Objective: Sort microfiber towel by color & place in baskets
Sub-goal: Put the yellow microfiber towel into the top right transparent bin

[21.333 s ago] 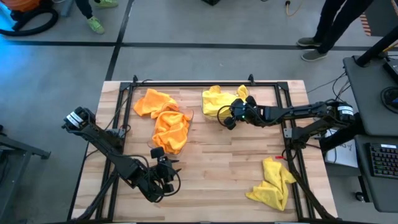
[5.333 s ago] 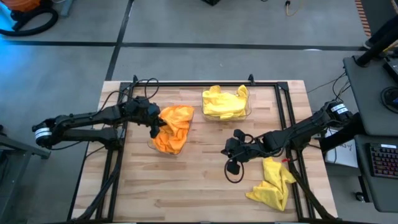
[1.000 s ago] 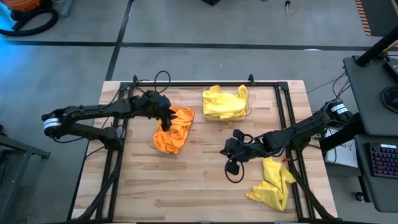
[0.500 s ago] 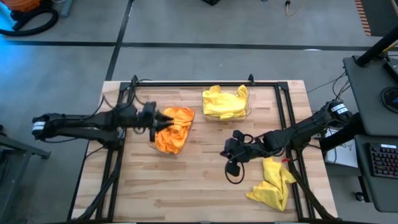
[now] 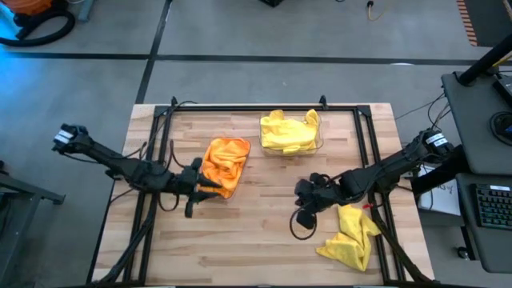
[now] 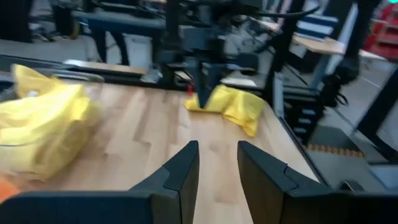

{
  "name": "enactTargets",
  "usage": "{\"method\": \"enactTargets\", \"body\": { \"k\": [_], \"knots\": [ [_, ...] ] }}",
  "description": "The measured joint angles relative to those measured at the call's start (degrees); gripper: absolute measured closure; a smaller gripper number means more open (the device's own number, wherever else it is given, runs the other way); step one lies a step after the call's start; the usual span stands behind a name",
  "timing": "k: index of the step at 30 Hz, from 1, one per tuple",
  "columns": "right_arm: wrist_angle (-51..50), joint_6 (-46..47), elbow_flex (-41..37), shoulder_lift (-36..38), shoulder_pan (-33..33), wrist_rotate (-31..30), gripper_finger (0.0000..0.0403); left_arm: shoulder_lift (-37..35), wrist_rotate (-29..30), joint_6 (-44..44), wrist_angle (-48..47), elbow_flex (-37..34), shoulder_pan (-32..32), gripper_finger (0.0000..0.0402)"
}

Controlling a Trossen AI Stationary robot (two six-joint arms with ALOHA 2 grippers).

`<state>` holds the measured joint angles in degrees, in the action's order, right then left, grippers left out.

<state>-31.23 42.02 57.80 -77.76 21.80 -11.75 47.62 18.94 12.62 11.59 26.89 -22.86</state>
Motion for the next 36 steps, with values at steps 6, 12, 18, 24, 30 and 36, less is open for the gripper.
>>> {"method": "enactTargets", "body": {
  "k": [6, 12, 18, 24, 30, 36],
  "knots": [
    [-11.62, 10.35, -0.01, 0.00, 3.36, 1.01, 0.0394, 2.12, -0.52, -1.22, 1.00, -0.83, -2.70, 0.0306],
    [-19.54, 18.38, -0.02, 0.00, 4.54, 6.02, 0.0394, 5.07, -8.79, -4.94, 15.18, -5.25, -0.54, 0.0314],
    [-23.01, 21.17, -0.02, 0.00, 4.59, 14.16, 0.0394, 4.68, -9.00, -5.55, 16.87, -7.18, 1.90, 0.0334],
    [-25.41, 21.13, -0.02, 0.00, 4.60, 17.77, 0.0394, -3.38, -9.44, -9.79, 8.15, -6.84, 5.63, 0.0353],
    [-32.59, 23.19, -0.02, 0.00, 4.59, 17.58, 0.0368, -11.57, -10.53, -10.64, 5.38, -8.34, 10.99, 0.0363],
    [-33.40, 23.02, -0.04, 0.00, 4.54, 15.19, 0.0306, -15.22, -13.90, -10.21, 4.87, -10.62, 15.01, 0.0363]
  ]
}}
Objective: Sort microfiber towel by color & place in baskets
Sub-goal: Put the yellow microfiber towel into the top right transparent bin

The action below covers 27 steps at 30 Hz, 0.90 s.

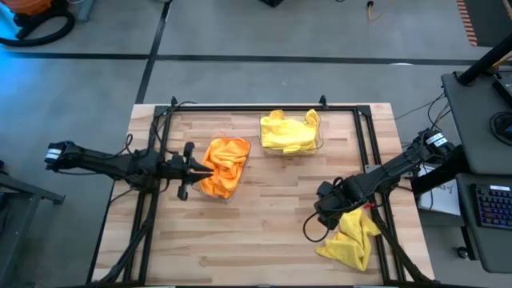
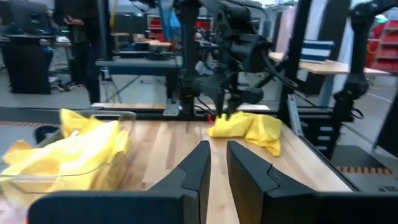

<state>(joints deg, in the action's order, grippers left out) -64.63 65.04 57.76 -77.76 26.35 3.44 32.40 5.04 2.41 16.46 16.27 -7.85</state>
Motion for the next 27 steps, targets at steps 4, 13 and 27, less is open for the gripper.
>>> {"method": "enactTargets", "body": {
  "k": [4, 13, 27],
  "knots": [
    [0.17, 2.39, 0.00, 0.00, 0.38, 0.39, 0.0273, -2.09, -0.02, 0.00, 0.22, -0.56, 1.52, 0.0363],
    [1.38, 12.13, 0.00, -0.74, 6.58, 8.11, 0.0250, -4.21, -0.04, 1.79, -1.01, -1.03, 1.70, 0.0363],
    [1.08, 27.77, -0.02, -6.34, 18.55, 17.79, 0.0250, -1.63, 0.00, 4.30, -1.03, -1.09, 1.70, 0.0363]
  ]
}}
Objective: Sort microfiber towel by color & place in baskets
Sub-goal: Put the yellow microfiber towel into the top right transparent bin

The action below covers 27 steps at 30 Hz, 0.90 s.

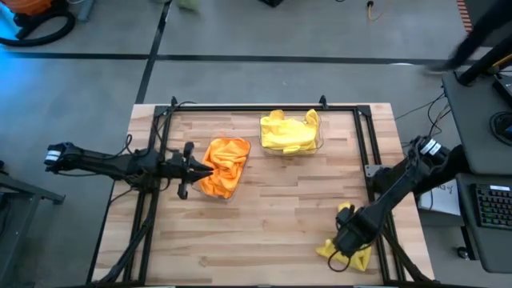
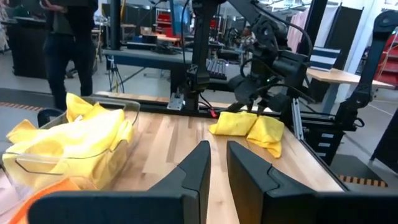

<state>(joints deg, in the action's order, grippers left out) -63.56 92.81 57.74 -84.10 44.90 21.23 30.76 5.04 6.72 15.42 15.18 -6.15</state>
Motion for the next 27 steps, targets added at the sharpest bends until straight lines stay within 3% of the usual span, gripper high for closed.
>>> {"method": "enactTargets", "body": {
  "k": [5, 13, 17, 22, 27],
  "knots": [
    [0.12, 3.32, 0.00, -0.95, 3.07, 0.64, 0.0250, 0.58, 0.04, 1.33, 1.70, 0.00, 0.00, 0.0363],
    [4.22, 2.57, -0.04, -4.55, 3.84, -6.33, 0.0260, 0.54, 0.06, 1.34, 4.25, 0.00, 0.00, 0.0363],
    [4.29, 0.61, -0.08, -7.91, 3.84, -7.33, 0.0297, 1.13, 0.08, 1.34, 4.22, 0.00, -0.02, 0.0363],
    [4.64, -4.44, -0.09, -11.40, 3.83, -7.32, 0.0382, 2.13, 0.10, 1.61, 4.24, 0.00, -0.02, 0.0363],
    [4.27, -5.38, -0.11, -10.61, 3.83, -8.30, 0.0393, 2.56, 0.13, 2.47, 4.24, 0.00, 0.00, 0.0363]
  ]
}}
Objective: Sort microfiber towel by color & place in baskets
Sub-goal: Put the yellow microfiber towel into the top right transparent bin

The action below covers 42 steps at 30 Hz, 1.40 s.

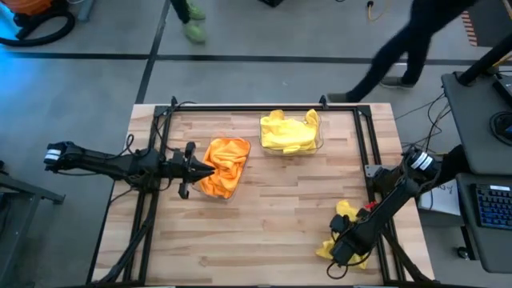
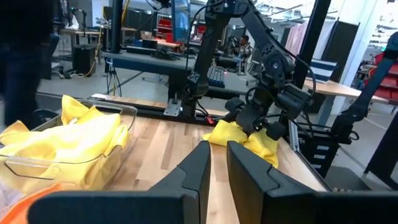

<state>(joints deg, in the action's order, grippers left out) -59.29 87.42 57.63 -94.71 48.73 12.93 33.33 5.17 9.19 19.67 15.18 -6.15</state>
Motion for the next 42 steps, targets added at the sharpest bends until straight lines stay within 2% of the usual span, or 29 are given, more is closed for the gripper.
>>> {"method": "enactTargets", "body": {
  "k": [5, 10, 15, 22, 28, 34, 37, 42],
  "knots": [
    [-0.32, -0.05, 0.04, 5.55, 0.00, -8.32, 0.0394, 0.06, 0.00, 0.35, 0.04, 0.00, -0.02, 0.0363],
    [-0.06, -1.74, 0.17, 12.69, 0.00, -23.94, 0.0394, 0.04, 0.00, 0.35, 0.04, 0.00, -0.02, 0.0363],
    [1.89, -7.59, 0.19, 18.40, 0.00, -38.71, 0.0394, 0.12, 0.00, 0.36, 0.05, 0.00, 0.00, 0.0363],
    [8.03, -17.91, 0.20, 22.64, 0.00, -50.53, 0.0394, 0.12, 0.00, 0.35, -0.03, 0.00, 0.00, 0.0363],
    [17.14, -32.09, 0.20, 24.32, 0.00, -57.94, 0.0394, 0.12, 0.00, 0.35, -0.01, 0.00, -0.02, 0.0363],
    [32.65, -53.13, 0.20, 28.13, -0.38, -64.47, 0.0394, 0.12, 0.00, 0.35, -0.01, 0.01, -0.02, 0.0363],
    [39.76, -62.62, 0.22, 31.40, -2.07, -67.89, 0.0394, 0.12, 0.01, 0.35, -0.01, 0.01, -0.01, 0.0363],
    [46.07, -74.85, 0.22, 36.96, -7.88, -74.41, 0.0394, 0.12, 0.37, 0.38, -0.01, 0.00, -0.02, 0.0363]
  ]
}}
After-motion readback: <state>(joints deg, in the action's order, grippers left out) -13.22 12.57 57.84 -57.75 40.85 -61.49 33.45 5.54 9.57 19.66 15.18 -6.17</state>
